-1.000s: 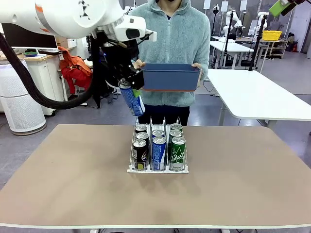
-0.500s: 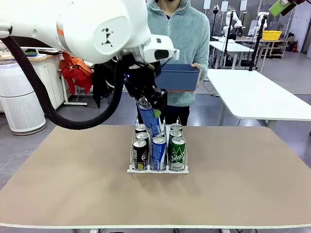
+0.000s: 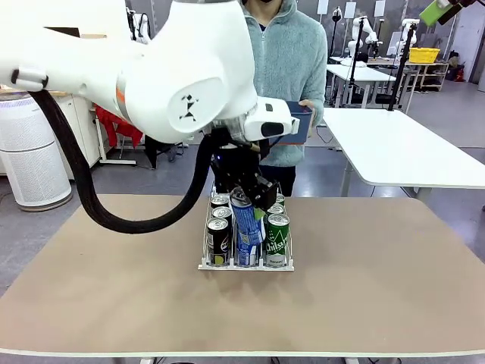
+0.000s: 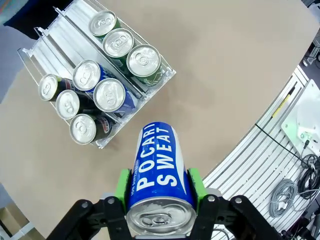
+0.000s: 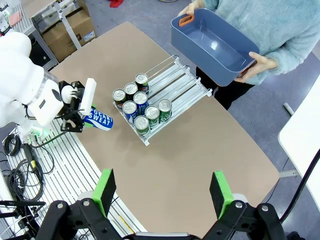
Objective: Fill the beverage cans into the dispenser.
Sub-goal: Place the picked Ionic drink in the line of the Automatic Can Dispenser with the same cans.
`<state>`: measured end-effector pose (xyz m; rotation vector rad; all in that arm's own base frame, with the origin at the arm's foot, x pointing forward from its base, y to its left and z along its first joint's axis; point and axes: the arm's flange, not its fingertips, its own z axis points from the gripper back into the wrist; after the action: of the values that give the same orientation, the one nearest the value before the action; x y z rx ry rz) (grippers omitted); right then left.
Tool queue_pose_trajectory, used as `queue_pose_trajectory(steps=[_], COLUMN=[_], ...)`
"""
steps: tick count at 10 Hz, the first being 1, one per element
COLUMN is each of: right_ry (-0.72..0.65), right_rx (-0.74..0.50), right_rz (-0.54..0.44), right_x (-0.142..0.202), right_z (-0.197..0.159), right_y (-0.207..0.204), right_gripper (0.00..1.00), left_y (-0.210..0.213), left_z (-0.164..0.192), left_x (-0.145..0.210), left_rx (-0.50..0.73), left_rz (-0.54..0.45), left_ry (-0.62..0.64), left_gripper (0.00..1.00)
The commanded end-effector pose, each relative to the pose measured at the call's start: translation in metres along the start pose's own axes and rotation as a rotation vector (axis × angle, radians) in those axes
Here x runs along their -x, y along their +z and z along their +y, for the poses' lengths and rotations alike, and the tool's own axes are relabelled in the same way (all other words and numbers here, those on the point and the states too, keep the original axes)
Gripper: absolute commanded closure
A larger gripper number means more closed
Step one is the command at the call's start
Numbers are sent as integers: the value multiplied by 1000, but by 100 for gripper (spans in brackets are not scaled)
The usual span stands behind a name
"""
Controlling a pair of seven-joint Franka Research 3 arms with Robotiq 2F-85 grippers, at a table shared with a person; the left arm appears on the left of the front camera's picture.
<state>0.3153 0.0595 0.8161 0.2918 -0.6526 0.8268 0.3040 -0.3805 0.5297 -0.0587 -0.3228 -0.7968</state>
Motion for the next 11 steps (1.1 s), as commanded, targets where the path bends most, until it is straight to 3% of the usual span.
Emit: queue_pose_trajectory(steps=[1, 2, 3, 9, 11], right_ry=[6, 6, 6, 6, 6], right_rx=[-10, -10, -10, -10, -10], right_rz=[1, 1, 1, 1, 1], right_x=[3, 3, 3, 3, 3], right_z=[2, 2, 2, 2, 2], right_y=[-2, -2, -2, -2, -2], right_gripper=[0, 0, 0, 0, 0], left_y=[-9, -11, -9, -16, -33], left_z=[-2, 3, 1, 2, 1], left_x=[4, 4, 1, 2, -5], left_rx=[12, 28, 4, 9, -28], left_rz=[-21, -56, 3, 2, 18], left_ry=[27, 51, 2, 8, 104], left_gripper=[43, 43, 43, 43, 43])
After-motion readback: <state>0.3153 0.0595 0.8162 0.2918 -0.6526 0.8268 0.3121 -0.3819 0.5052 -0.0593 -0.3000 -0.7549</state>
